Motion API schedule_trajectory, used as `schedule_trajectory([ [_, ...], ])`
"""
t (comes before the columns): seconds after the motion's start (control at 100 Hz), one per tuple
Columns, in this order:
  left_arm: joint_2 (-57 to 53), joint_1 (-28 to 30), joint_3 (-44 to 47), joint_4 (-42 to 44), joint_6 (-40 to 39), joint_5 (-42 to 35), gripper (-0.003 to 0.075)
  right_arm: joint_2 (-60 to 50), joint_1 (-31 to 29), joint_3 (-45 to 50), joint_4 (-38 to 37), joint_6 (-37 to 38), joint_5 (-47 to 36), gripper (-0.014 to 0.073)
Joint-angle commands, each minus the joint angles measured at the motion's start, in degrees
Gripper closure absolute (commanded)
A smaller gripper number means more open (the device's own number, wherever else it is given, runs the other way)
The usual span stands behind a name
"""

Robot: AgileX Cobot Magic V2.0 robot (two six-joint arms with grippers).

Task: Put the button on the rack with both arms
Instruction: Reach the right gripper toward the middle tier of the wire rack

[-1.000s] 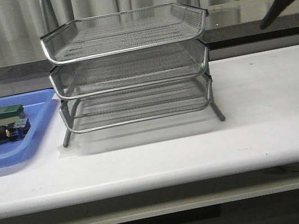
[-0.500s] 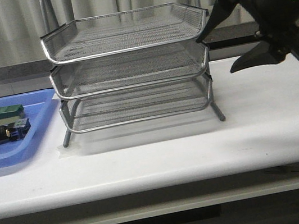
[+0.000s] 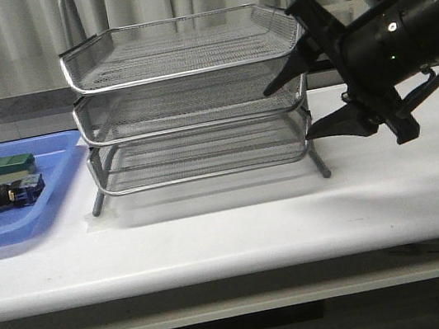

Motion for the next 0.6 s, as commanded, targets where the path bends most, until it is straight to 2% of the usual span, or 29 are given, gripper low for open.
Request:
schedule_trajectory([
  [0.0, -1.8, -0.3, 3.2, 0.0, -0.4, -4.8, 0.0741, -1.6, 0.0, -1.7, 7.9, -1.0, 3.8, 0.0090],
  [0.59, -1.8, -0.3, 3.2, 0.0, -0.4, -4.8, 0.0741, -0.9, 0.0, -6.8, 7.9, -1.2, 3.8, 0.0090],
])
